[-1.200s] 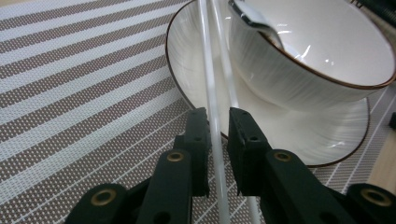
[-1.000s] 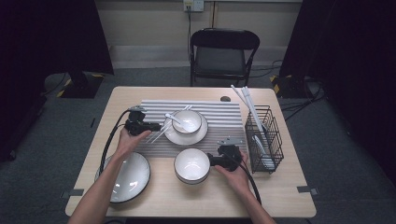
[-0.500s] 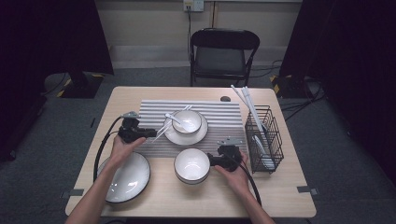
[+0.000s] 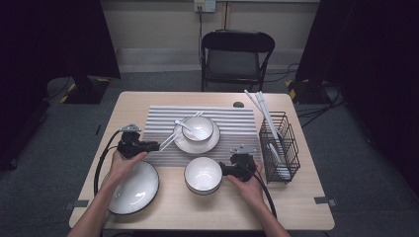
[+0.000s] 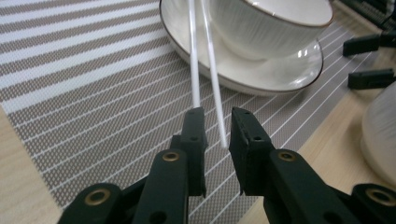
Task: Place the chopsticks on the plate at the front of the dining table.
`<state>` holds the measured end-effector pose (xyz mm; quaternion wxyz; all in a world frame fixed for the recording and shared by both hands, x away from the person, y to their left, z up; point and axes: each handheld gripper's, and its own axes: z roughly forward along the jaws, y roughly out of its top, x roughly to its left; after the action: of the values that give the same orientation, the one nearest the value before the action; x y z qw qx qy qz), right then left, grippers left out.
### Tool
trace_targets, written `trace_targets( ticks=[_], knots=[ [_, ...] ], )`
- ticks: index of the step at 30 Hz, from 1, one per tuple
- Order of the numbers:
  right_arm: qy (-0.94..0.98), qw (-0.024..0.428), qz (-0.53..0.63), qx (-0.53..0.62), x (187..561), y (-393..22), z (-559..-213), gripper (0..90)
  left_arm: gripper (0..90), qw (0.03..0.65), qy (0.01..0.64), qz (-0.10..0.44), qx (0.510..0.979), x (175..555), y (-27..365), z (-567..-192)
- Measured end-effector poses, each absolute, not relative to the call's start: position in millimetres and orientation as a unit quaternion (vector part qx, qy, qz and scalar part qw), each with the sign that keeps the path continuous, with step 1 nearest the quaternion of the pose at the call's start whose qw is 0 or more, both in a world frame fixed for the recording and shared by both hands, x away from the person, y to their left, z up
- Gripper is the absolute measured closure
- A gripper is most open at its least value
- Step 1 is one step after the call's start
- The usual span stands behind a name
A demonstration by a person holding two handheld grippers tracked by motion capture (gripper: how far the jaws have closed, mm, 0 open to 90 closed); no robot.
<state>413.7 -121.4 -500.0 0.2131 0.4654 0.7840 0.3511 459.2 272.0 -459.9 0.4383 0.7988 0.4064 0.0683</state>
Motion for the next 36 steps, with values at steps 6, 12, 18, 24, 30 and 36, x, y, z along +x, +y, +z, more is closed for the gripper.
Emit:
trace_targets(
  ticks=[6,12,18,24,30,36],
  knots=[
    [0.784,0.213,0.351,0.466,413.7,-121.4,-500.0,24.0,76.2,0.430,0.415,0.064,0.799,459.4,276.7,-468.0],
    [0.784,0.213,0.351,0.466,413.7,-121.3,-500.0,24.0,78.5,0.425,0.422,0.058,0.799,462.9,277.8,-471.3],
    [0.784,0.213,0.351,0.466,413.7,-121.3,-500.0,24.0,85.2,0.417,0.415,0.059,0.806,464.9,271.8,-473.5],
    [0.783,0.213,0.351,0.466,413.7,-121.3,-500.0,24.0,86.7,0.421,0.419,0.061,0.802,466.0,268.7,-474.3],
    [0.783,0.213,0.351,0.466,413.7,-121.3,-500.0,24.0,86.5,0.419,0.414,0.058,0.806,467.9,265.2,-474.2],
    [0.783,0.213,0.351,0.467,413.6,-121.2,-500.0,24.0,86.4,0.421,0.414,0.059,0.805,468.9,264.2,-474.9]
  ],
)
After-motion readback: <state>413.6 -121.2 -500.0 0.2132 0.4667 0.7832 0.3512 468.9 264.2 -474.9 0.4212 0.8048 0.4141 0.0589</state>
